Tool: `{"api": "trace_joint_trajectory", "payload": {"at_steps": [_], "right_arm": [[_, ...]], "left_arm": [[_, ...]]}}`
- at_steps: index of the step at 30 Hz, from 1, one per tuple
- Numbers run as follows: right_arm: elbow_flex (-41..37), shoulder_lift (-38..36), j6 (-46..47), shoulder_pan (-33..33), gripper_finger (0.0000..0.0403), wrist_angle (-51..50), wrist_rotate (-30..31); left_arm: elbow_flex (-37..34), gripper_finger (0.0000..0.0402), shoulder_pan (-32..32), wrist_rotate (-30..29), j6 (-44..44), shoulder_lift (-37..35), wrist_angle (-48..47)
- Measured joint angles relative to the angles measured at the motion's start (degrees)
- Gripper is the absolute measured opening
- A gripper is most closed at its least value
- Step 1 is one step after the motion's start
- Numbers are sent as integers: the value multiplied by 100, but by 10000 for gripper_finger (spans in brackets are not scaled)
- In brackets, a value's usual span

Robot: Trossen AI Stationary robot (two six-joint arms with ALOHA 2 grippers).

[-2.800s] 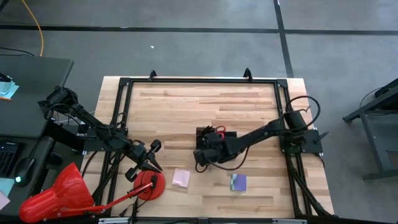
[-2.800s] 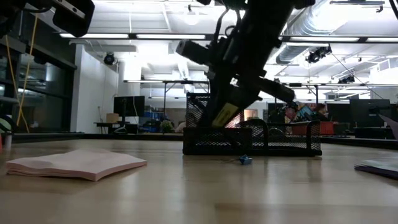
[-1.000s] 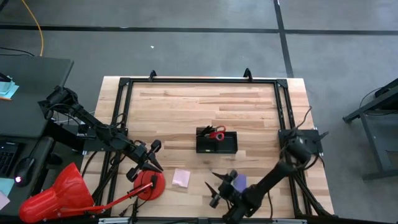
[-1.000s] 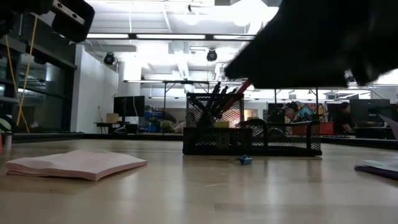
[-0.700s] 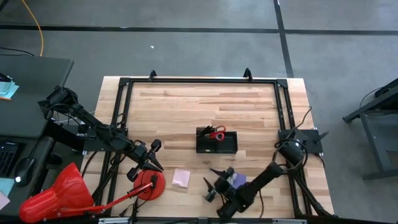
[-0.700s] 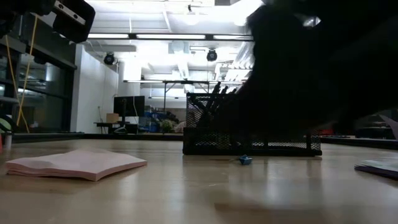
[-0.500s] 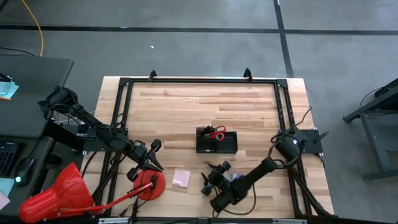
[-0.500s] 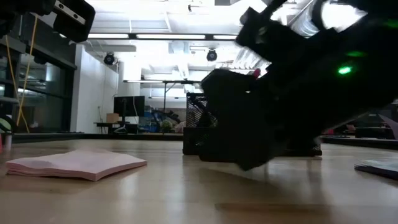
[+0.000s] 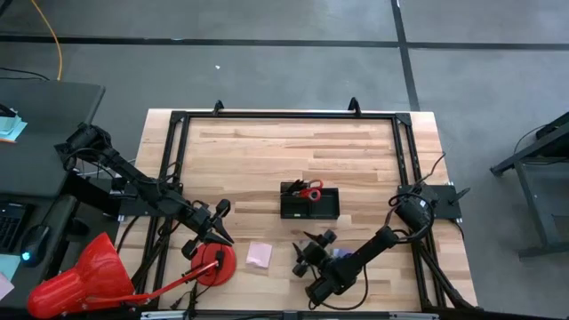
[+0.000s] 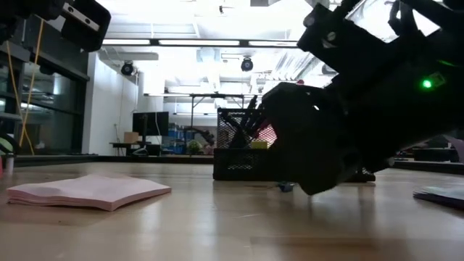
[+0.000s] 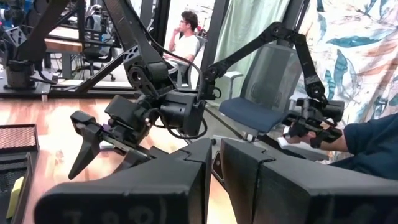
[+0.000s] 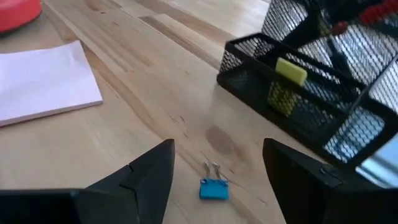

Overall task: Pick and place office supplies into organizer
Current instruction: Put the blue binder clip into the black desk organizer

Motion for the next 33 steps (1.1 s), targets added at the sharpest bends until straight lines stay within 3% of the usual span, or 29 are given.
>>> {"api": "trace_joint_trajectory", "payload": {"at_steps": [19,33], "right_arm": [[15,118,1167,-41,233,-351,-527],[17,130,1253,-55,125,-323,-597]], "left_arm": [[1,28,-1,1,-2,-1,44],[1,28,-1,1,4,-1,40]]}}
